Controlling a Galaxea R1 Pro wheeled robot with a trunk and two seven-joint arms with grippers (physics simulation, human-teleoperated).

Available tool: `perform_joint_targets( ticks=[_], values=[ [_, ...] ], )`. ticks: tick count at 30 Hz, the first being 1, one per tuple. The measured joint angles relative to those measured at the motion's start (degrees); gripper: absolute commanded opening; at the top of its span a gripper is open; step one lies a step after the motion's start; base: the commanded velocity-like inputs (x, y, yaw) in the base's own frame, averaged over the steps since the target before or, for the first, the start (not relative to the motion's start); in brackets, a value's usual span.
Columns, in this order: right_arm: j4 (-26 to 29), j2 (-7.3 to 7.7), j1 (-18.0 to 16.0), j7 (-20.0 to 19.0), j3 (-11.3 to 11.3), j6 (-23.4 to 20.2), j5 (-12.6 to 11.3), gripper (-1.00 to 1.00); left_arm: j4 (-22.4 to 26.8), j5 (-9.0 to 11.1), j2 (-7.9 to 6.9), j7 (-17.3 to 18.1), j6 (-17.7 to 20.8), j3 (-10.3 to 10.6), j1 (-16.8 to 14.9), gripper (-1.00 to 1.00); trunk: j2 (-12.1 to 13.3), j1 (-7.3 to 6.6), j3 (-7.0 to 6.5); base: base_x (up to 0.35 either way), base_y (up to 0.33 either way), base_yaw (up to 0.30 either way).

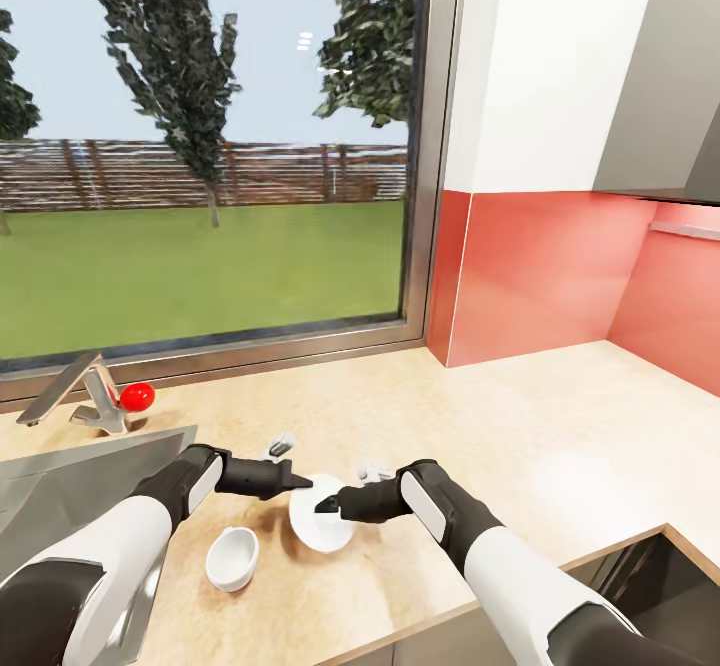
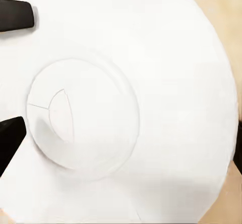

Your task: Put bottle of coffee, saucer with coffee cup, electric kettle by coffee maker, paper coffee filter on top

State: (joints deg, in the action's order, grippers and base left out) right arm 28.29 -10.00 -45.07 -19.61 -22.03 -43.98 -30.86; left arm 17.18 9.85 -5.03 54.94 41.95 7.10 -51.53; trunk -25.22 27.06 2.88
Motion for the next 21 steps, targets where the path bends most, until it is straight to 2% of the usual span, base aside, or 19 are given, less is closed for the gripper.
perform_joint_targets(
  ticks=[18, 21],
  values=[
    [0.5, 0.0, 0.1, 0.2, -0.1, -0.3, -0.1, 1.0, 0.0, 0.1, -0.39, 0.1, 0.0, -0.2, 0.0, -1.0, 0.0, 0.0, 0.01, 0.0, 0.0, 0.0],
    [0.9, 0.0, 0.1, 0.5, 0.0, -0.2, 0.2, 1.0, 0.0, 0.0, -0.69, 1.3, 0.0, -0.1, -0.1, -1.0, 0.0, 0.0, 0.02, 0.0, 0.0, 0.0]
  ],
)
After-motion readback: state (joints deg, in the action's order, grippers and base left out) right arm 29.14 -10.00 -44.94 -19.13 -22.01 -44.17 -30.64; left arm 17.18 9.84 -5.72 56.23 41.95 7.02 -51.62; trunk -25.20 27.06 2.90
